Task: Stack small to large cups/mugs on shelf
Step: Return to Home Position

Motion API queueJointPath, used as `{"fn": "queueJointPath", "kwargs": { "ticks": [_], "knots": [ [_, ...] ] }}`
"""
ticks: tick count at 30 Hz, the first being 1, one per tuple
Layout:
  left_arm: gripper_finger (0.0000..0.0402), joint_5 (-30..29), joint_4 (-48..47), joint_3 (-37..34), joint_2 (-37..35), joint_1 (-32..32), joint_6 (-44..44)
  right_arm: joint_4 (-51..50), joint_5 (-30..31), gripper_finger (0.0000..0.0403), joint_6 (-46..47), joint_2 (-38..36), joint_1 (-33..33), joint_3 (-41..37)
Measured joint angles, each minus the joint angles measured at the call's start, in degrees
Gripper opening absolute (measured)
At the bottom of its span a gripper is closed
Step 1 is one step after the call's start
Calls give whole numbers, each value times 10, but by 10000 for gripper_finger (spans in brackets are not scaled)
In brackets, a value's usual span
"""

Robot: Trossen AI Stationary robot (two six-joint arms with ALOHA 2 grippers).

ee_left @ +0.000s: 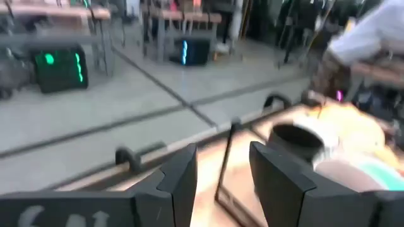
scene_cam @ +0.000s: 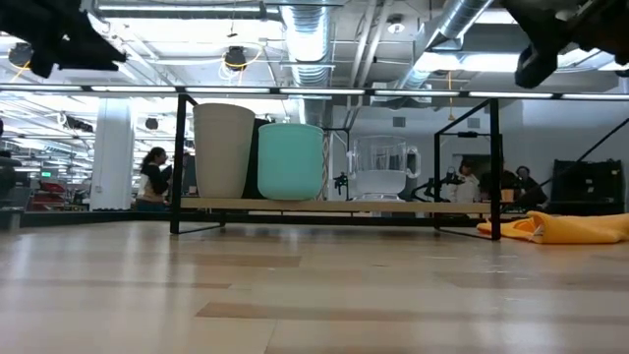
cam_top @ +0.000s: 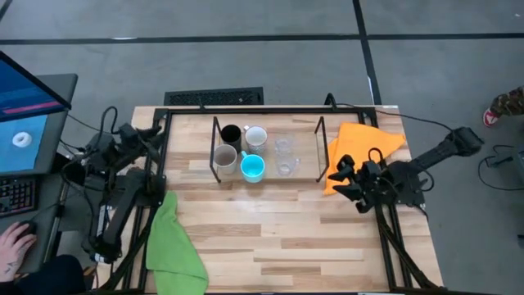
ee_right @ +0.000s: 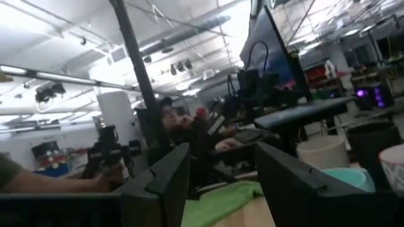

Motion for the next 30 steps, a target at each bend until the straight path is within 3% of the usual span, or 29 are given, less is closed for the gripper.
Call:
{"fn": "queueJointPath", "kwargs": {
  "ticks": [5,9,14,19,23,26,30],
  "knots": [
    [135,10,110,-43,0,0,-70,-28,-61,201,27,-5,-64,0],
    [135,60,326,-139,-1,-5,-202,-52,-63,201,51,-4,-107,0],
    [135,57,384,-247,-1,-83,-229,-55,-72,201,56,4,-142,0],
    [135,-59,478,-317,-1,-246,-202,-76,-121,201,57,3,-151,0],
    [135,-182,463,-322,0,-416,-114,-117,-120,201,54,3,-151,0],
    [135,-229,453,-322,1,-532,-58,-158,-109,201,40,3,-162,-1],
    [135,-312,446,-322,0,-640,-27,-200,-103,201,21,3,-199,-1]
  ]
}}
